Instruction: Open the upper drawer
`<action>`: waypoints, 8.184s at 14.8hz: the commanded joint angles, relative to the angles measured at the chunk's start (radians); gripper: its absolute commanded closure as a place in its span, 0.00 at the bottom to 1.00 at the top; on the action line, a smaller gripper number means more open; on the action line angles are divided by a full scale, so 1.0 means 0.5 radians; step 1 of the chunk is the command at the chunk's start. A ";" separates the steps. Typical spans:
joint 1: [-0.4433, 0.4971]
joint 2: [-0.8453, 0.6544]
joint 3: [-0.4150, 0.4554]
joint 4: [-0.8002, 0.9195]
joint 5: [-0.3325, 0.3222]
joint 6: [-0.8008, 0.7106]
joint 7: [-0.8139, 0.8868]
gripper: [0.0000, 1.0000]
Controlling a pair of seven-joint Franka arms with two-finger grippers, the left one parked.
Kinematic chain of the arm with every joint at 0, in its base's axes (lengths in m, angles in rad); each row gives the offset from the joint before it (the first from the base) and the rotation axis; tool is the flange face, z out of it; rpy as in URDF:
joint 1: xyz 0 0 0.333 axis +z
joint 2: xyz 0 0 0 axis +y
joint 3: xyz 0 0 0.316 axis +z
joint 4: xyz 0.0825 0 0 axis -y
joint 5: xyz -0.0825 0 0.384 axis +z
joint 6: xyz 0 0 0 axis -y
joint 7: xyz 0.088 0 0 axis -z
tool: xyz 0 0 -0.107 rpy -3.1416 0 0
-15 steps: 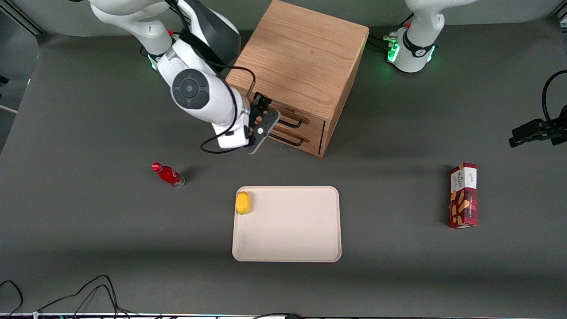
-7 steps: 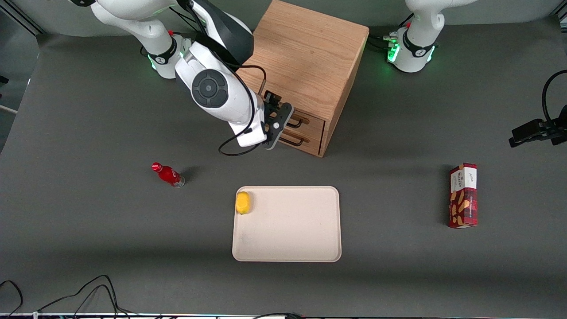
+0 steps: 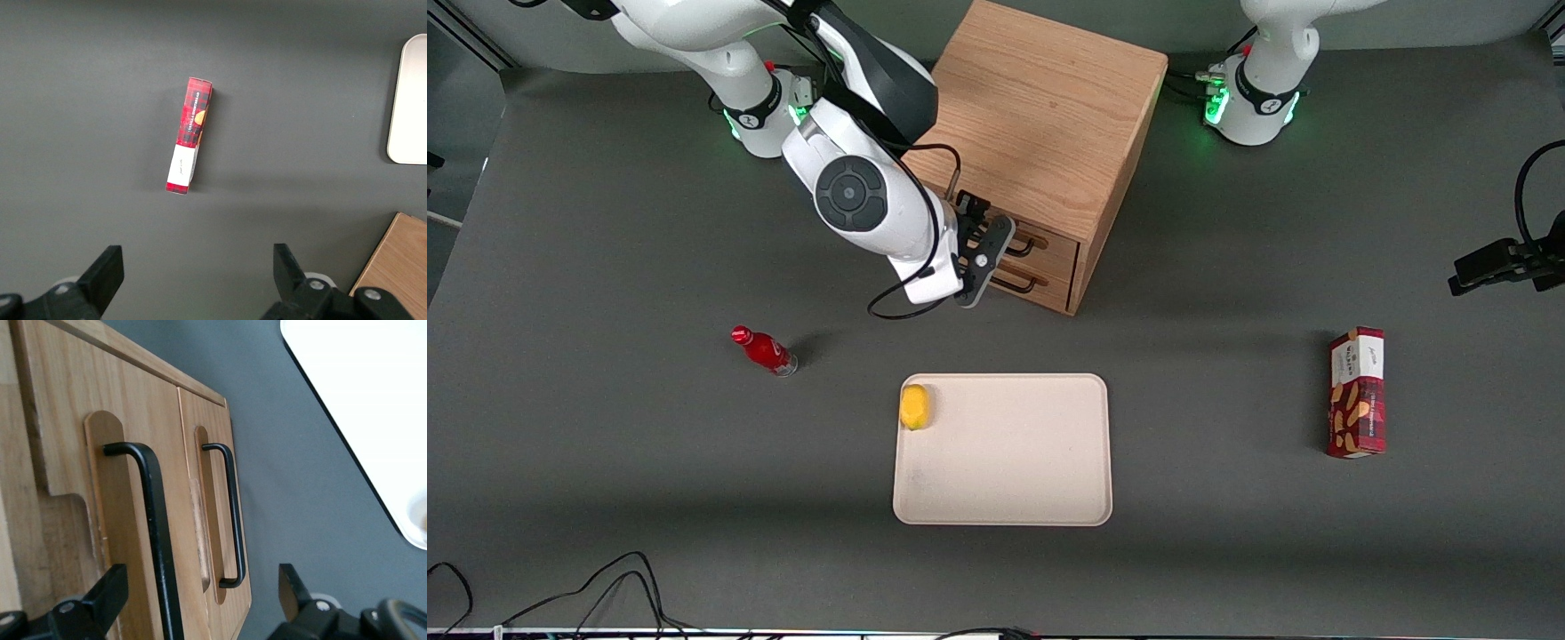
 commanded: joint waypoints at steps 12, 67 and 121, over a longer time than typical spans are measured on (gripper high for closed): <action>-0.008 0.020 -0.002 -0.096 -0.033 0.120 -0.049 0.00; -0.125 0.290 -0.140 0.282 -0.282 0.114 -0.039 0.00; -0.137 0.523 -0.343 0.702 -0.426 0.114 -0.193 0.00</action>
